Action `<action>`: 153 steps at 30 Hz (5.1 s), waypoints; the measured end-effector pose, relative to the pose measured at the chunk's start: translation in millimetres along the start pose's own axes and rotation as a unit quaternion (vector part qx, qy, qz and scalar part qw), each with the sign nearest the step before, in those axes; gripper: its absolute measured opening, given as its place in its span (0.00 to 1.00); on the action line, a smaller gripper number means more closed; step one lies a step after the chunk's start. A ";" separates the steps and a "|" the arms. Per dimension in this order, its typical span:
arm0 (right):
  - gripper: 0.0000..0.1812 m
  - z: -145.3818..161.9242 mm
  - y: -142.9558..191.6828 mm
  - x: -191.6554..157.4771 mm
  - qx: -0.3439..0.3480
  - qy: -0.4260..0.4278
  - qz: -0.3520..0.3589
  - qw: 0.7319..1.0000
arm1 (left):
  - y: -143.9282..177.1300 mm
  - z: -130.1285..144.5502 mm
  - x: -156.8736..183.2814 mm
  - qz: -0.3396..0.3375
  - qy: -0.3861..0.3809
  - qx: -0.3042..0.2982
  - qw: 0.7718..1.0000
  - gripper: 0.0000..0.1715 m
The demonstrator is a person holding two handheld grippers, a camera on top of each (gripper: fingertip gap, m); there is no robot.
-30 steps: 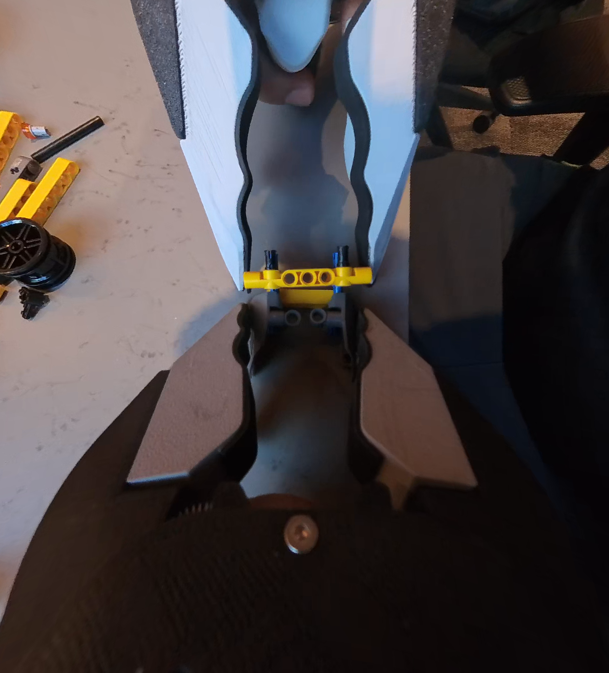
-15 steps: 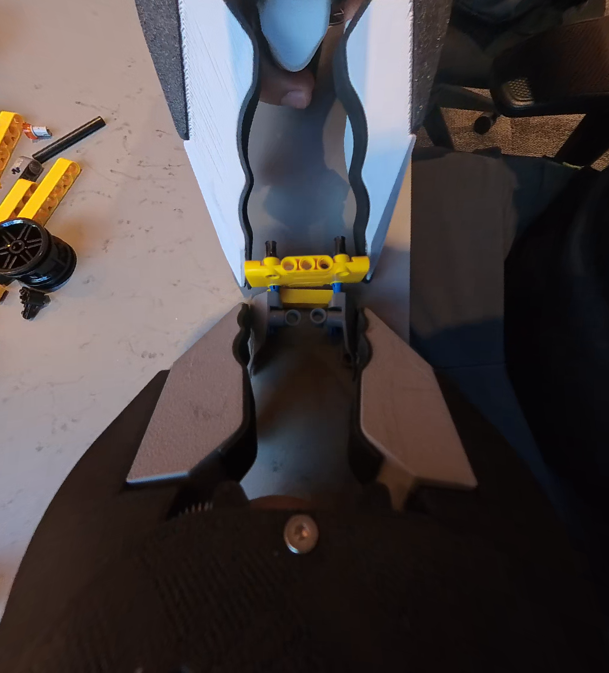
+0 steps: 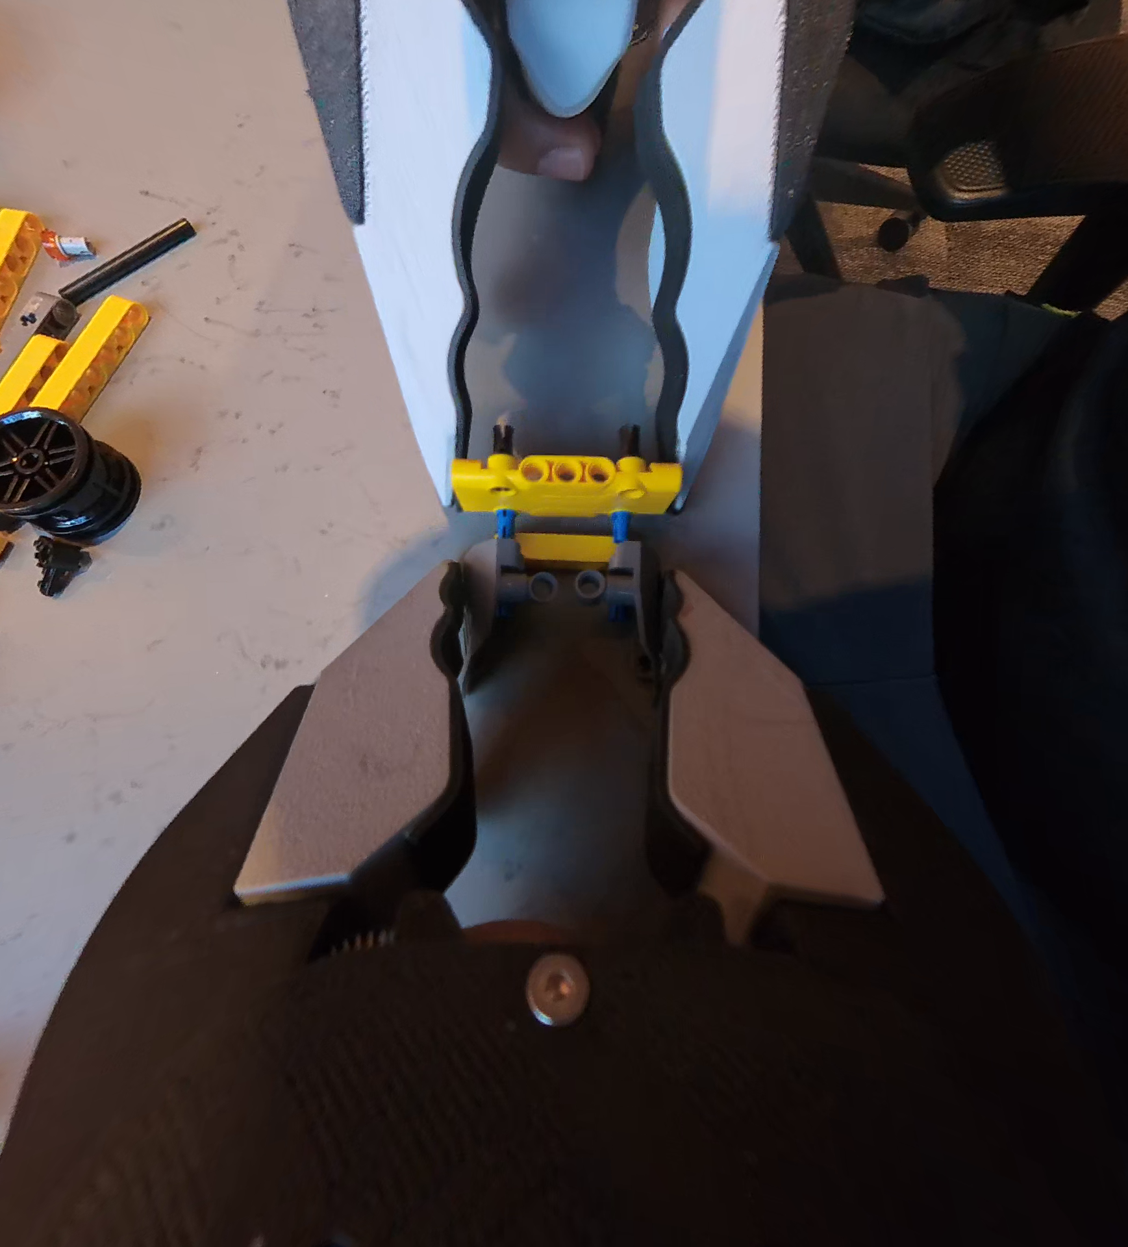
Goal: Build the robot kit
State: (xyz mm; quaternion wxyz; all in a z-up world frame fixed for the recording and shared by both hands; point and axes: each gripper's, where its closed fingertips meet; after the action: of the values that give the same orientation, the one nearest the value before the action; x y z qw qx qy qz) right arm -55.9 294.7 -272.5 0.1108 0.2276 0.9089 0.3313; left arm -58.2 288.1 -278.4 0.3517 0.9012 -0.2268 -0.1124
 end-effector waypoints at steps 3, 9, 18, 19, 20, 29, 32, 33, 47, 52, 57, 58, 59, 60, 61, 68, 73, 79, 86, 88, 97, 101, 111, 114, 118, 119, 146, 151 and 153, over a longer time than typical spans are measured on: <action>0.32 -2.2 -2.8 -0.6 -0.001 0.002 0.001 1.000 | -0.1 0.0 -0.1 0.000 0.000 0.000 1.000 0.33; 0.32 -4.2 -3.4 0.1 0.003 0.006 0.002 1.000 | -0.1 0.0 -0.3 -0.001 0.001 0.000 1.000 0.33; 0.32 -3.7 -4.2 2.1 0.001 0.008 0.008 1.000 | 0.2 0.4 -0.9 -0.001 0.003 -0.001 1.000 0.33; 0.32 -3.9 -4.3 2.1 0.001 0.008 0.009 1.000 | 0.3 0.5 -1.0 -0.001 0.003 -0.001 1.000 0.33; 0.32 -3.9 -4.1 2.2 0.001 0.007 0.009 1.000 | 0.2 0.4 -0.9 -0.002 0.002 -0.001 1.000 0.33; 0.32 -4.5 -5.2 2.9 0.001 -0.002 0.017 1.000 | 0.4 0.5 -1.4 -0.003 0.003 -0.002 1.000 0.33; 0.32 -6.2 -7.1 3.8 0.001 -0.002 0.026 1.000 | 0.6 0.8 -2.7 -0.011 0.001 -0.002 1.000 0.33; 0.32 -6.3 -7.3 3.9 0.001 -0.002 0.026 1.000 | 0.6 0.8 -2.7 -0.011 0.001 -0.002 1.000 0.33; 0.32 -8.0 -9.7 6.4 -0.028 -0.008 0.060 0.998 | 0.9 1.2 -5.1 -0.015 0.009 -0.003 1.000 0.33; 0.32 -7.9 -10.6 6.4 -0.024 -0.012 0.053 0.998 | 1.1 1.3 -5.4 -0.016 0.009 -0.003 1.000 0.33; 0.32 -8.8 -13.3 4.3 -0.006 -0.025 0.012 1.000 | 0.8 0.7 -3.5 -0.004 0.012 -0.002 1.000 0.33; 0.33 -9.1 -14.3 3.6 -0.006 -0.030 0.000 1.000 | 1.1 0.4 -3.1 0.001 0.015 -0.002 1.000 0.33; 0.33 -9.7 -14.7 3.2 -0.004 -0.034 -0.010 0.999 | 1.7 0.1 -2.7 0.004 0.017 -0.001 1.000 0.33; 0.33 -10.4 -14.6 3.4 -0.002 -0.037 -0.015 0.999 | 2.4 -0.1 -2.7 0.007 0.020 0.000 1.000 0.33; 0.33 -10.8 -14.3 3.5 0.000 -0.040 -0.018 0.999 | 3.0 0.1 -4.4 0.003 0.027 -0.001 1.000 0.35; 0.39 -12.9 -7.7 -0.9 0.020 -0.035 -0.015 0.999 | 38.4 -1.5 -11.0 -0.052 0.114 0.034 0.992 0.48; 0.40 -3.4 3.6 -2.1 0.018 -0.019 -0.004 1.000 | 46.3 2.4 12.7 -0.102 0.146 0.011 0.984 0.33; 0.21 -33.7 26.3 19.5 0.073 0.060 -0.005 0.996 | 27.2 12.0 16.6 -0.098 0.094 -0.034 0.990 0.22; 0.15 -50.2 -10.4 24.6 -0.007 0.114 -0.150 0.982 | 28.3 10.6 12.5 0.003 0.014 -0.019 1.000 0.00; 0.21 -43.5 -15.4 23.1 -0.044 0.100 -0.204 0.973 | 32.7 16.5 8.0 0.035 -0.031 -0.028 0.999 0.01; 0.29 -73.6 4.0 22.4 0.036 0.062 -0.302 0.951 | 66.3 16.4 12.2 0.271 -0.138 -0.002 0.953 0.00; 0.32 -78.9 7.0 1.1 0.076 0.057 -0.376 0.922 | 85.6 7.3 22.0 0.343 -0.146 0.055 0.926 0.00; 0.33 -91.4 10.5 0.2 0.111 0.002 -0.455 0.884 | 96.9 -2.0 34.6 0.391 -0.151 0.118 0.900 0.00; 0.22 -89.7 13.4 -13.7 0.093 0.004 -0.501 0.861 | 97.1 -7.6 38.5 0.392 -0.166 0.114 0.898 0.00; 0.21 -87.9 14.6 -16.8 0.104 0.002 -0.501 0.859 | 94.1 -8.5 38.4 0.386 -0.163 0.107 0.901 0.00; 0.21 -86.0 13.8 -14.7 0.108 0.003 -0.489 0.866 | 92.4 -7.3 36.8 0.382 -0.158 0.105 0.905 0.00; 0.22 -24.9 -24.4 33.3 -0.032 0.009 -0.260 0.965 | 54.0 27.9 -20.7 0.162 0.054 0.013 0.985 0.12; 0.22 -25.4 -23.4 35.7 -0.025 0.031 -0.240 0.970 | 53.4 28.7 -19.3 0.101 -0.012 0.023 0.995 0.15; 0.22 -25.9 -22.7 37.1 -0.021 0.049 -0.230 0.972 | 51.6 31.5 -18.4 0.090 -0.048 0.012 0.995 0.13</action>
State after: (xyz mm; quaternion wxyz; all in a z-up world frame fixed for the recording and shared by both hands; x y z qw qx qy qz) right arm -105.1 283.1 -269.6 0.1443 -0.0069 0.9340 0.3268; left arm -102.7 245.2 -265.2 0.3384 0.8750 -0.3245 -0.1208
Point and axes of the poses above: each gripper's, where its closed fingertips meet, y back along the fingers, z out of its underside, x = y × z across the jaws, and after that the axes turned 6 degrees about -z, right-handed
